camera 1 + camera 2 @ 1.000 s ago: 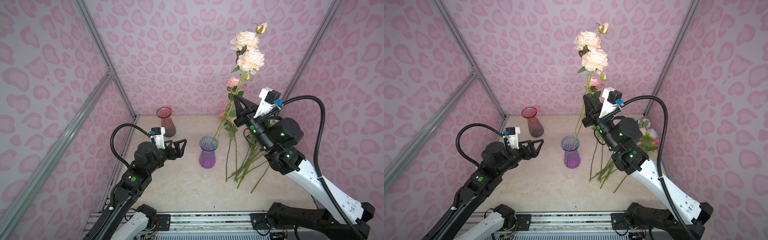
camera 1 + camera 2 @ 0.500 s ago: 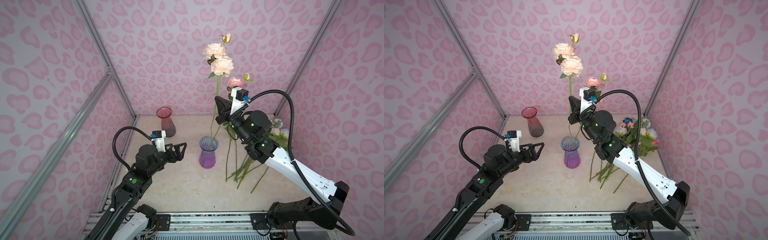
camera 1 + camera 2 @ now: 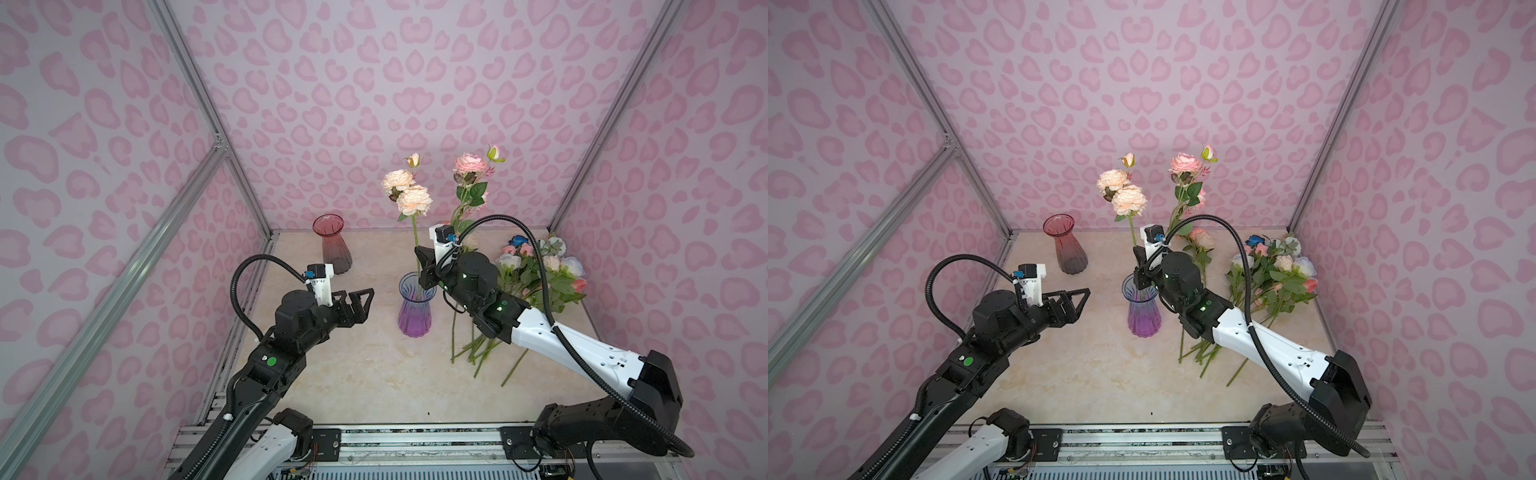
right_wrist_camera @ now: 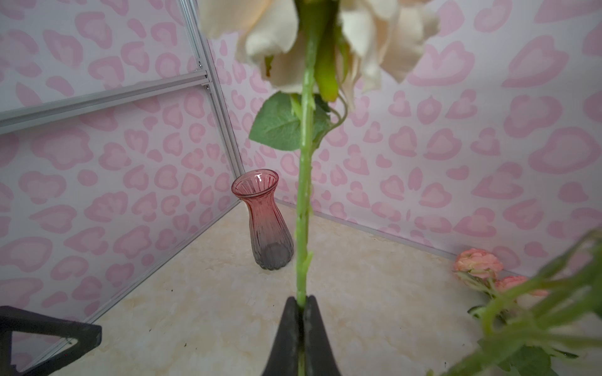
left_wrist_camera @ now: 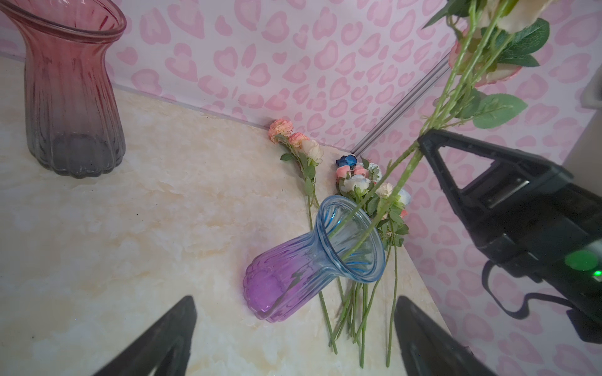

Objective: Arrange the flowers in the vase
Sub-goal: 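Carry the cream rose over the blue-purple vase and lower its stem in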

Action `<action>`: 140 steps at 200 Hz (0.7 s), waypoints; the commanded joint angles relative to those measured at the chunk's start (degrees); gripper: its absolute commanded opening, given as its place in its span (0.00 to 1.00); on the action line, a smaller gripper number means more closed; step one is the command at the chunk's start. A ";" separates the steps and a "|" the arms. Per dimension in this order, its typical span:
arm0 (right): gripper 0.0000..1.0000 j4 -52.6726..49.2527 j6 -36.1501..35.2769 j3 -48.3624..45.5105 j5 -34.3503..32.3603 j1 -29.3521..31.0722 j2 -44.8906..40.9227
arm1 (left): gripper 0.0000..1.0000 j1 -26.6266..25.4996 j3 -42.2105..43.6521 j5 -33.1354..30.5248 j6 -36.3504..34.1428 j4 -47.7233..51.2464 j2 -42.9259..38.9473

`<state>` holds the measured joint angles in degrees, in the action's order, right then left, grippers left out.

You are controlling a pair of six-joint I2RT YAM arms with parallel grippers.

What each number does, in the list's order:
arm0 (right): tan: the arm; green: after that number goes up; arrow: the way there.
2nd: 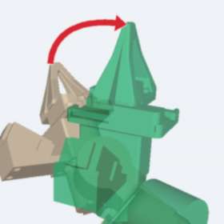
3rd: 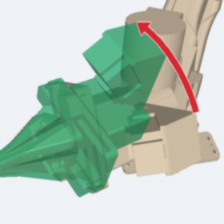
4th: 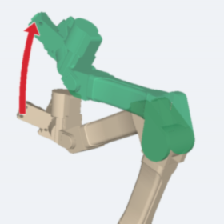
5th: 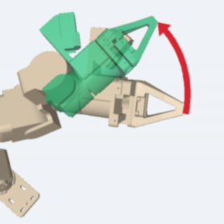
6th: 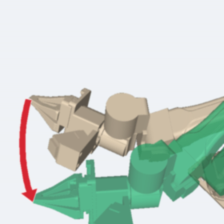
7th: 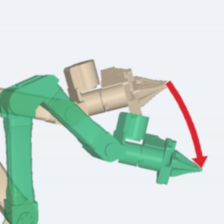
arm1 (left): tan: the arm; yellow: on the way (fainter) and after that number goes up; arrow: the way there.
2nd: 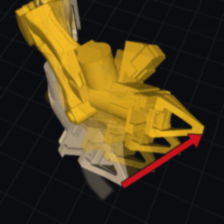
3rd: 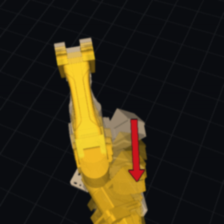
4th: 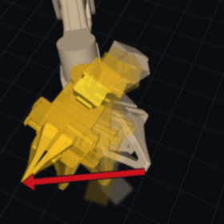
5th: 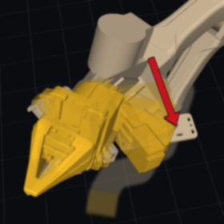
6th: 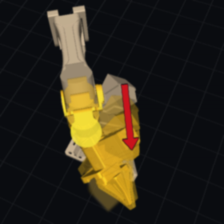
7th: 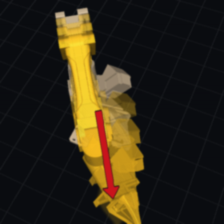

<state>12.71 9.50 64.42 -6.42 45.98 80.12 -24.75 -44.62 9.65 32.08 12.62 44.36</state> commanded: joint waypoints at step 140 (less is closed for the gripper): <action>0.33 -1.79 -0.13 -3.03 -5.31 5.12 0.85 | 0.96 0.12 2.00 -0.62 1.78 -2.79 -1.21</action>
<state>11.14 10.70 61.58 -9.02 50.26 81.71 -24.75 -42.70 7.97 33.32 11.90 42.89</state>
